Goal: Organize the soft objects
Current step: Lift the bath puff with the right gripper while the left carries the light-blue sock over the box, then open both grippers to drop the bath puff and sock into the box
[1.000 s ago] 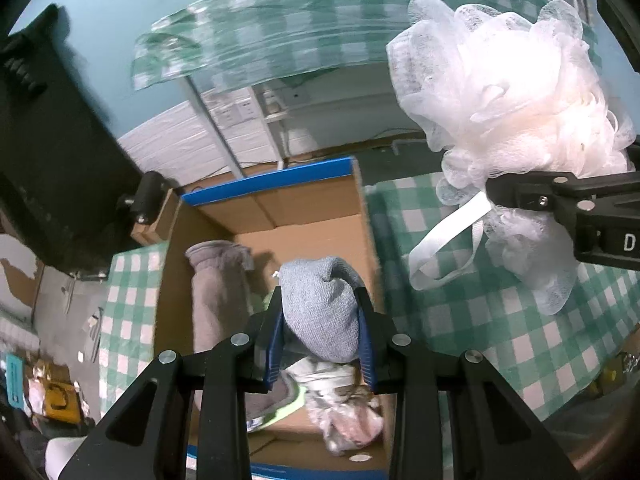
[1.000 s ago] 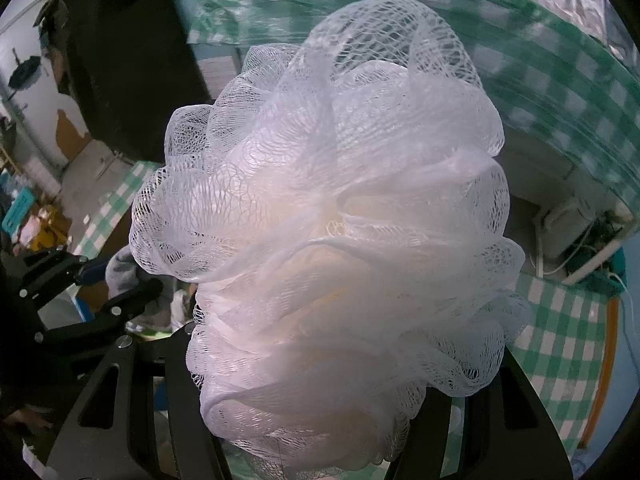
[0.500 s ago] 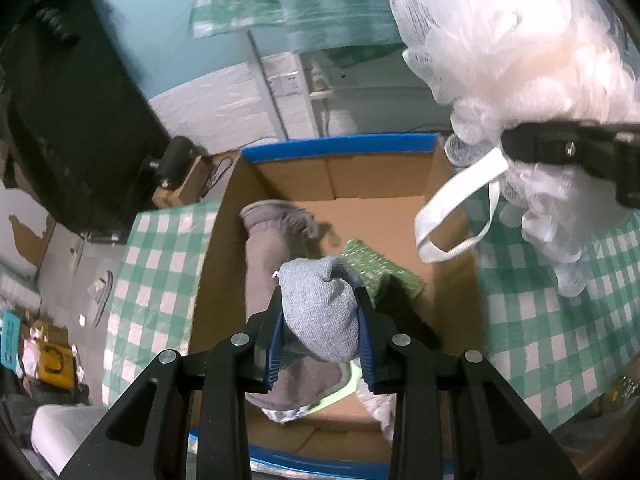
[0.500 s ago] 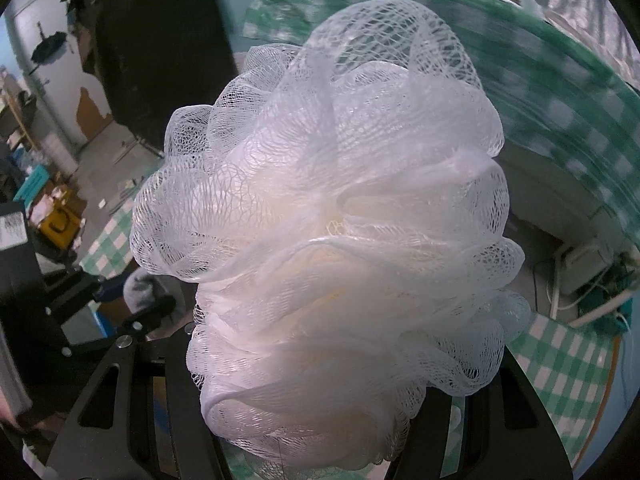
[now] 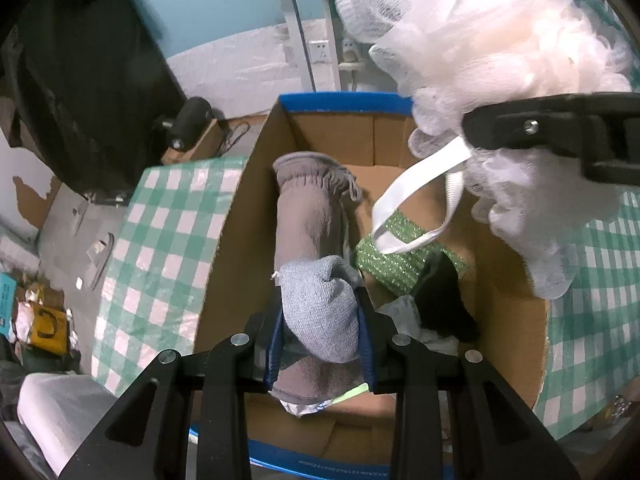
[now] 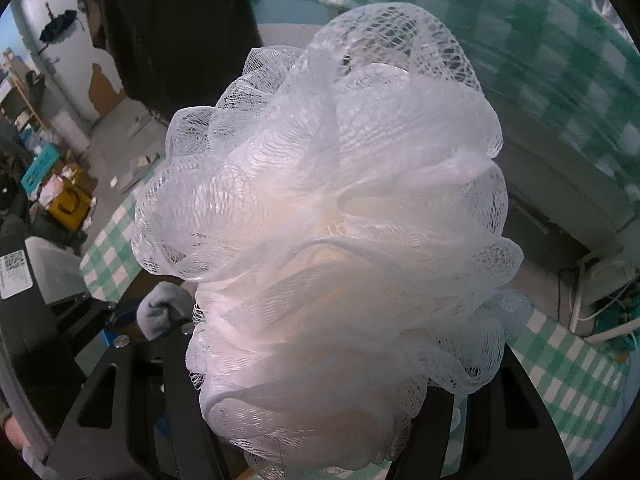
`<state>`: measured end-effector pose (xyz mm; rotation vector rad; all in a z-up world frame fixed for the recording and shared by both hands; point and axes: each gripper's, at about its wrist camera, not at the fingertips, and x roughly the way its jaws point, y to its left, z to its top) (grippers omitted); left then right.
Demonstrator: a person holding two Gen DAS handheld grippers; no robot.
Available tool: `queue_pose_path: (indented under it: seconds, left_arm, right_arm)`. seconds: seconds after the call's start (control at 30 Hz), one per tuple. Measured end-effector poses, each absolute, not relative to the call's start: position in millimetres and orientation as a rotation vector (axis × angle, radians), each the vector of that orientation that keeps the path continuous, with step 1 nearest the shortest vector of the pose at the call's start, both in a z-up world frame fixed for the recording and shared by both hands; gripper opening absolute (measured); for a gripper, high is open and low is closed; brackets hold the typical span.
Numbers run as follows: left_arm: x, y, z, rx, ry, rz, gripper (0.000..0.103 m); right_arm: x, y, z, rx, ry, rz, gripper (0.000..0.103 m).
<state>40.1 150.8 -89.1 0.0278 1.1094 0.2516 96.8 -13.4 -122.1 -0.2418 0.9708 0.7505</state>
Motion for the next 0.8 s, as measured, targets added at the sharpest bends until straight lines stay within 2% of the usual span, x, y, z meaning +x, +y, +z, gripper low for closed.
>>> queue_pose_path:
  seconds: [0.1,0.17,0.27,0.43,0.6,0.8]
  left_arm:
    - [40.4,153.8,-93.1,0.015,1.125,0.258,0.036]
    - [40.7,155.4,-91.6,-0.002,1.128,0.264,0.036]
    - [39.2,158.6,-88.1,-0.015,1.121,0.272,0.045]
    - [36.7,163.0,-79.4,-0.047,1.105,0.272,0.055]
    - [33.0,156.7,-68.7,-0.024,1.071,0.273,0.069]
    - [28.5,147.8,-63.5,0.031,1.051,0.268,0.071]
  right_arm:
    - [100.2,0.7,-127.5,-0.249,1.005,0.757,0.068]
    - [101.8,4.3,-126.9,-0.238,1.014,0.765,0.077]
    - [100.5,8.3,-123.0,-0.232,0.998,0.761,0.084]
    - [99.6,15.8,-122.5,-0.224,0.995,0.756,0.084]
    - [94.7,20.2,-123.3,-0.215,0.982,0.759,0.085]
    - [93.6,13.9,-114.7,-0.166,0.971,0.753,0.086]
